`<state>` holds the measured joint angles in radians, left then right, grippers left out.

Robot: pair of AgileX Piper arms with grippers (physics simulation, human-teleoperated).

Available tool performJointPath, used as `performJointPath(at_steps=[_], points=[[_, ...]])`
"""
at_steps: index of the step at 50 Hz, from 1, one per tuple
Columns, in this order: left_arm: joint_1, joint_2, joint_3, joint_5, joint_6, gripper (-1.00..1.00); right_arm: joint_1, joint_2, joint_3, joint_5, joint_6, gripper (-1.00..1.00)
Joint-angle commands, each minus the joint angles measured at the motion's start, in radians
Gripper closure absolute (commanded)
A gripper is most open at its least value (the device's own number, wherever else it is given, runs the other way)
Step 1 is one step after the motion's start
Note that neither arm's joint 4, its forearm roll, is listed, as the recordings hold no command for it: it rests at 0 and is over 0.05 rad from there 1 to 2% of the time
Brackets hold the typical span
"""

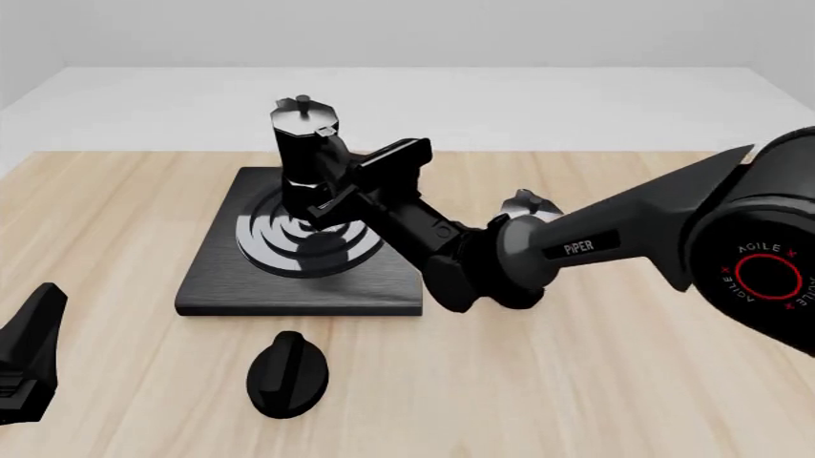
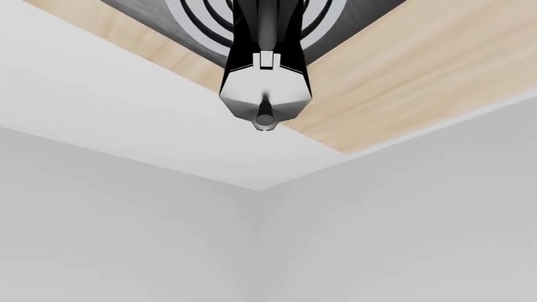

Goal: Put the right moka pot on the stove.

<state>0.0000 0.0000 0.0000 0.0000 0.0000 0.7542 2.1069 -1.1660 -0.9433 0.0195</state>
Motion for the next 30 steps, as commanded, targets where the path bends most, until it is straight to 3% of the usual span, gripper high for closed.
performJointPath(at_steps=[1,30], points=[[0.000,0.000,0.000,0.000,0.000,-1.00,-0.018,0.042,-0.095,0.006,0.009,1.00],[0.000,0.000,0.000,0.000,0.000,-1.00,-0.037,0.182,-0.191,0.018,0.048,1.00]])
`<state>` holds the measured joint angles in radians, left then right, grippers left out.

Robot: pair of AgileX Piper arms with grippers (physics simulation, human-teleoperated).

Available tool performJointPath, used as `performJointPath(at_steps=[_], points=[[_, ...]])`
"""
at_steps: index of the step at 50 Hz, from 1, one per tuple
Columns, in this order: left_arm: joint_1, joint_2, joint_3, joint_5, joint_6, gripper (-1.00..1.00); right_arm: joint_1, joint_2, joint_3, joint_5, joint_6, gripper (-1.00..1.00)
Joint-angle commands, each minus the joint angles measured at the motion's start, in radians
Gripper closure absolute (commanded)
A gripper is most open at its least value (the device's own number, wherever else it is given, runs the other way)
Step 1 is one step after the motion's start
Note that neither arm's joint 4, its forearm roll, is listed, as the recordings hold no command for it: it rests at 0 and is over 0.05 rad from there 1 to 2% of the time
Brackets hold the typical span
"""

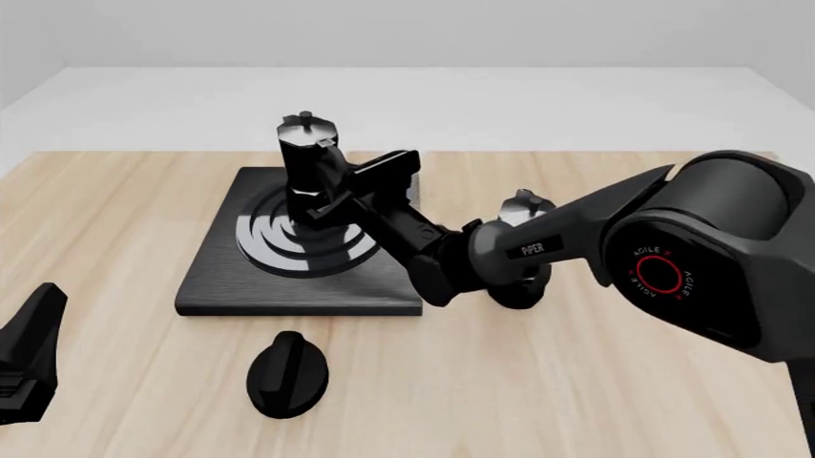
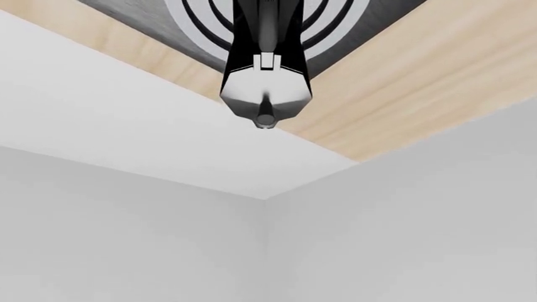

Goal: Put the right moka pot on the stove.

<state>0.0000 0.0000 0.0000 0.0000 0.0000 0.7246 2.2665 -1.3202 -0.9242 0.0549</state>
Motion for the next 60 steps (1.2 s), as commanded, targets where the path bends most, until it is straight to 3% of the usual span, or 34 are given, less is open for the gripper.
performJointPath(at_steps=[1,15,16,46,60], points=[[0.000,0.000,0.000,0.000,0.000,-1.00,-0.008,0.023,-0.037,0.000,0.014,1.00],[0.000,0.000,0.000,0.000,0.000,-1.00,-0.013,0.027,-0.013,-0.007,0.023,1.00],[0.000,0.000,0.000,0.000,0.000,-1.00,-0.021,0.027,-0.018,0.002,0.014,-1.00],[0.000,0.000,0.000,0.000,0.000,-1.00,0.008,-0.136,0.171,0.008,-0.005,-1.00],[0.000,0.000,0.000,0.000,0.000,-1.00,0.057,-0.246,0.306,-0.004,0.022,-1.00]])
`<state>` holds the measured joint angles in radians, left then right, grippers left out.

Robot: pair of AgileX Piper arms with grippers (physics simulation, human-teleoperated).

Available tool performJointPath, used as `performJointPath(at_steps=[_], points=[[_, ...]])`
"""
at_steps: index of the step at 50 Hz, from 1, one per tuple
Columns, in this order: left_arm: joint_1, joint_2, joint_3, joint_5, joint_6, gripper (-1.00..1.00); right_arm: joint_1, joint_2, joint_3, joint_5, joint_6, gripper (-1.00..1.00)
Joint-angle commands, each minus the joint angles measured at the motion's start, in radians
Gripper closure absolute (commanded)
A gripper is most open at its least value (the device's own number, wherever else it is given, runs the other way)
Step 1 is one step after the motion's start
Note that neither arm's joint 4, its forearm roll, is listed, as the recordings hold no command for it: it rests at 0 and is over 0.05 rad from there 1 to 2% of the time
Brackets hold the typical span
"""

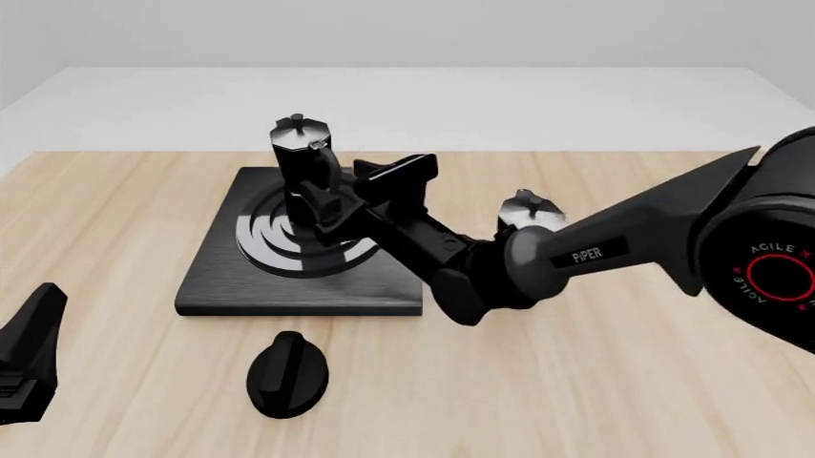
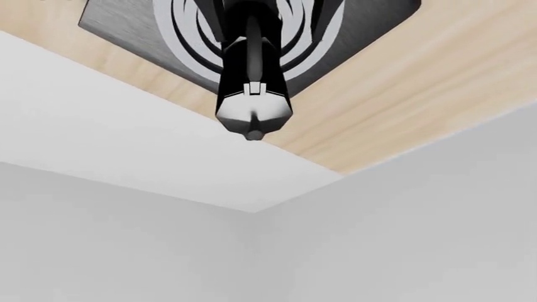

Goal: Put the right moka pot on the stove.

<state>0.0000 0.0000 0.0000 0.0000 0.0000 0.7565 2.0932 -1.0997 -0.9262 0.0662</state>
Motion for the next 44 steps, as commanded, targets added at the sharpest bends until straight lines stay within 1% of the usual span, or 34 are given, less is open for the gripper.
performJointPath(at_steps=[1,7,10,15,16,22,26,30,34,36,37,38,40,41,42,44], points=[[0.000,0.000,0.000,0.000,0.000,-1.00,0.027,-0.083,0.096,-0.001,0.012,-1.00],[0.000,0.000,0.000,0.000,0.000,-1.00,0.052,-0.151,0.167,0.009,0.007,-1.00],[0.000,0.000,0.000,0.000,0.000,-1.00,0.055,-0.172,0.187,0.010,0.006,-1.00],[0.000,0.000,0.000,0.000,0.000,-1.00,0.062,-0.264,0.244,0.032,0.001,-1.00],[0.000,0.000,0.000,0.000,0.000,-1.00,0.062,-0.264,0.244,0.032,0.001,-1.00],[0.000,0.000,0.000,0.000,0.000,-1.00,0.072,-0.400,0.294,0.113,-0.018,-1.00],[0.000,0.000,0.000,0.000,0.000,-1.00,0.067,-0.449,0.314,0.148,-0.025,-1.00],[0.000,0.000,0.000,0.000,0.000,-1.00,0.082,-0.502,0.343,0.178,-0.031,-1.00],[0.000,0.000,0.000,0.000,0.000,-1.00,0.083,-0.557,0.367,0.213,-0.030,-1.00],[0.000,0.000,0.000,0.000,0.000,-1.00,0.069,-0.565,0.355,0.265,-0.032,-1.00],[0.000,0.000,0.000,0.000,0.000,-1.00,0.069,-0.586,0.367,0.266,-0.029,-1.00],[0.000,0.000,0.000,0.000,0.000,-1.00,0.058,-0.578,0.349,0.306,-0.025,-1.00],[0.000,0.000,0.000,0.000,0.000,-1.00,0.062,-0.598,0.361,0.306,-0.022,-1.00],[0.000,0.000,0.000,0.000,0.000,-1.00,0.061,-0.613,0.365,0.321,-0.022,-1.00],[0.000,0.000,0.000,0.000,0.000,-1.00,0.050,-0.595,0.340,0.369,-0.017,-1.00],[0.000,0.000,0.000,0.000,0.000,-1.00,0.061,-0.629,0.365,0.367,-0.015,-1.00]])
